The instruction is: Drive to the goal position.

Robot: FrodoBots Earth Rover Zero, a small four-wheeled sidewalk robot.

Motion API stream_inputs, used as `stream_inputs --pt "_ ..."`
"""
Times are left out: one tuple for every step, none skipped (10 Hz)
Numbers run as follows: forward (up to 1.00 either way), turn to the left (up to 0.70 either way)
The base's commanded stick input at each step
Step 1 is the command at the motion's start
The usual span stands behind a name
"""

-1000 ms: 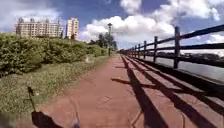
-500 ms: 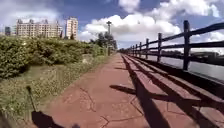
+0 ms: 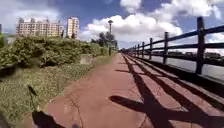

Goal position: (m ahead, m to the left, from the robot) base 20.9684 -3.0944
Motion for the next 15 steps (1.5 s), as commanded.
stream_inputs --pt "0.85 -0.34" --pt "0.85 -0.17" --pt "0.85 0.00" --pt "0.85 0.00" --pt "0.85 0.00" --pt "0.85 0.00" --pt "0.85 0.00" --pt "0.85 0.00" --pt "0.85 0.00" --pt "0.85 0.00" --pt "0.85 0.00" --pt "0.85 -0.13" --pt "0.85 -0.34" --pt "0.85 -0.34" --pt "0.85 -0.26"
